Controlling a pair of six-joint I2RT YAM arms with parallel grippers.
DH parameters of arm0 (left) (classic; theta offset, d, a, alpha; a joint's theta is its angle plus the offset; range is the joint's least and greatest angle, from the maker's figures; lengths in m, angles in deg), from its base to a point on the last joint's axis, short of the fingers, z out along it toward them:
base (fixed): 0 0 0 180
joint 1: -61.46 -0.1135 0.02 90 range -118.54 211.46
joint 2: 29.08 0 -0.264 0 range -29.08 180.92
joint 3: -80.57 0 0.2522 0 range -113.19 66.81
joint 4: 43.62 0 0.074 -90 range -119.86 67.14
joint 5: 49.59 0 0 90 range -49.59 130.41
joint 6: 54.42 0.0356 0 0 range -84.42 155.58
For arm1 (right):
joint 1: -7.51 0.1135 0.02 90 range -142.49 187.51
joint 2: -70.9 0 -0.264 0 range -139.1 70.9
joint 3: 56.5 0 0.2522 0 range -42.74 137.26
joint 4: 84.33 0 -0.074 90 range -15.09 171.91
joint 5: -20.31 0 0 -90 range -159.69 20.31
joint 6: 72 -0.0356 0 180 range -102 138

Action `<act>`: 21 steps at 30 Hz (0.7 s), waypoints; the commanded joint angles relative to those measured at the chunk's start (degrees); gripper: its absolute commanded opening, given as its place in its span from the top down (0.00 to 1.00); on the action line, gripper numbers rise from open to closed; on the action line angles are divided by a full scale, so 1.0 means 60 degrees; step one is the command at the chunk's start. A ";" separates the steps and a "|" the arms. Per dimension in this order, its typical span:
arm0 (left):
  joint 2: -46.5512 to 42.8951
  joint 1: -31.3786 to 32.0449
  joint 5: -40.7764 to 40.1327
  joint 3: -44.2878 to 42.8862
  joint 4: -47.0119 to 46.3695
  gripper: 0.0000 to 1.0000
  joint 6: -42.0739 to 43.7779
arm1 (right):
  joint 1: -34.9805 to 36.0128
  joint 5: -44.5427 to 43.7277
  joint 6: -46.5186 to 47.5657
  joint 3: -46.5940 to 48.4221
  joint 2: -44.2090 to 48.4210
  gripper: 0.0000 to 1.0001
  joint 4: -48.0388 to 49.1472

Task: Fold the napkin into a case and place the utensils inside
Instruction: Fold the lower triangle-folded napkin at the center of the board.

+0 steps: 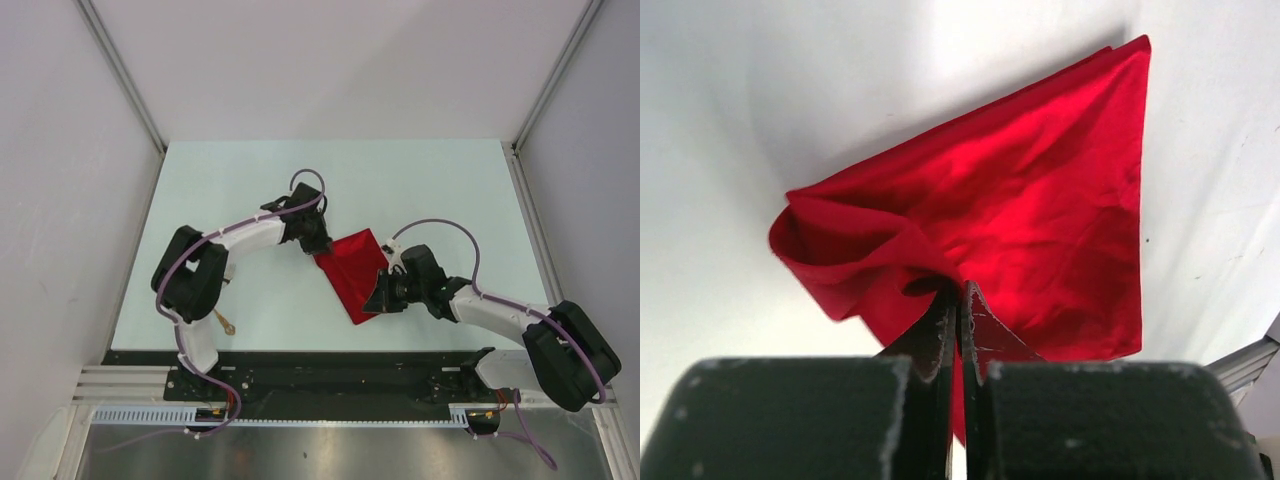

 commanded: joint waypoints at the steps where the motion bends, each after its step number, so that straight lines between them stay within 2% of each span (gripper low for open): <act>1: 0.0424 0.0056 -0.0710 -0.0892 -0.0025 1.00 -0.0022 | -0.0168 0.0424 0.0132 -0.0303 0.0096 1.00 -0.0511; 12: 0.1303 0.0276 -0.0388 -0.1713 -0.0127 1.00 -0.0037 | -0.0534 0.0219 0.0234 -0.0523 -0.0138 1.00 -0.0555; 21: 0.1392 0.0466 -0.0489 -0.1918 -0.0274 1.00 -0.0008 | -0.0637 -0.0118 0.0176 -0.0669 -0.0036 1.00 -0.1038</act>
